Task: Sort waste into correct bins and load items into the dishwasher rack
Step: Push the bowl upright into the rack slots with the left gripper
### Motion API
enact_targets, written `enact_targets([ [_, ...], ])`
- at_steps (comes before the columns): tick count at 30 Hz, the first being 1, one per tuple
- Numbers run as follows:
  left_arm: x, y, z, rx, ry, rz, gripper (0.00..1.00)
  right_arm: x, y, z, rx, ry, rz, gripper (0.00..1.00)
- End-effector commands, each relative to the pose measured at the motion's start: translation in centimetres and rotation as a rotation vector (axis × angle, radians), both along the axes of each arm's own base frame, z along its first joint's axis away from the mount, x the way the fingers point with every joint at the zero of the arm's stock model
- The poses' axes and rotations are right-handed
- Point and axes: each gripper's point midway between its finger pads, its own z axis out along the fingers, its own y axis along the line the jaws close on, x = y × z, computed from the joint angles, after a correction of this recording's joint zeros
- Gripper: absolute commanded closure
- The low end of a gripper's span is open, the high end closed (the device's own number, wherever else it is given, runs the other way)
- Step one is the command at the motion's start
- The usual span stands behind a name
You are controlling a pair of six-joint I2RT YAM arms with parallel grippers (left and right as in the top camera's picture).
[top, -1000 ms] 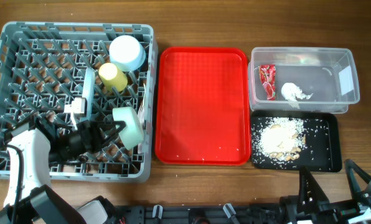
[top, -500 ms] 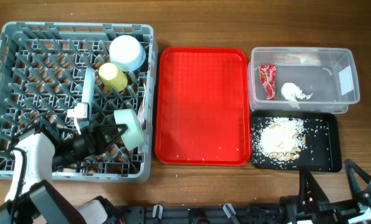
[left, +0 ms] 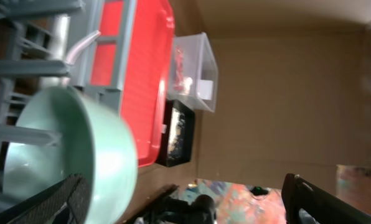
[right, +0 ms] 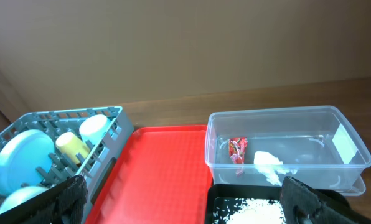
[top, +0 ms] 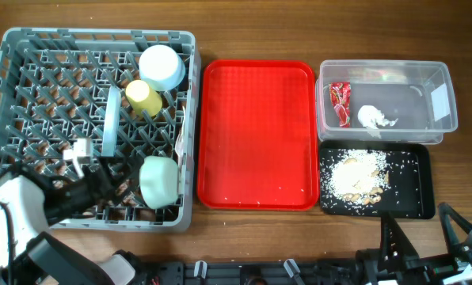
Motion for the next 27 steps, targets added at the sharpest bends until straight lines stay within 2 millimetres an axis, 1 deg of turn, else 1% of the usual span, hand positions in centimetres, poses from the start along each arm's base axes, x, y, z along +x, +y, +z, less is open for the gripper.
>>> enact_targets([
  [1,-0.4,1.7,1.4,0.144,-0.034,-0.008,0.00,-0.2,-0.3,0.0,0.009,-0.009,-0.020,0.00],
  [5,-0.3,3.1,2.7,0.230,-0.029,0.038,0.00,-0.2,-0.3,0.0,0.008,-0.009,-0.020,0.00],
  [9,-0.2,3.6,4.4,0.273,-0.051,0.087,0.00,-0.2,-0.3,0.0,0.008,-0.009,-0.020,0.00],
  [10,-0.2,3.5,4.9,0.288,-0.061,0.094,0.00,-0.2,-0.3,0.0,0.008,-0.009,-0.020,0.00],
  [11,-0.6,2.9,5.6,0.327,-0.096,0.090,0.00,-0.2,-0.3,0.0,0.008,-0.009,-0.020,0.00],
  [15,-1.9,1.2,6.5,0.430,-0.136,0.081,0.00,-0.2,-0.3,0.0,0.009,-0.009,-0.020,0.00],
  [17,-2.4,1.3,6.5,0.482,-0.101,0.131,0.00,-0.2,-0.3,0.0,0.008,-0.009,-0.020,0.00],
  [19,-2.6,1.9,6.4,0.544,-0.056,0.206,0.00,-0.2,-0.3,0.0,0.008,-0.009,-0.020,0.00],
  [21,-2.6,2.2,6.8,0.593,-0.048,0.275,0.00,-0.2,-0.3,0.0,0.008,-0.009,-0.020,0.00],
  [25,-2.4,1.3,8.0,0.613,-0.119,0.291,0.00,-0.2,-0.3,0.0,0.008,-0.009,-0.020,0.00],
  [27,-2.3,0.9,8.2,0.615,-0.126,0.278,0.00,-0.2,-0.3,0.0,0.008,-0.009,-0.020,0.00],
])
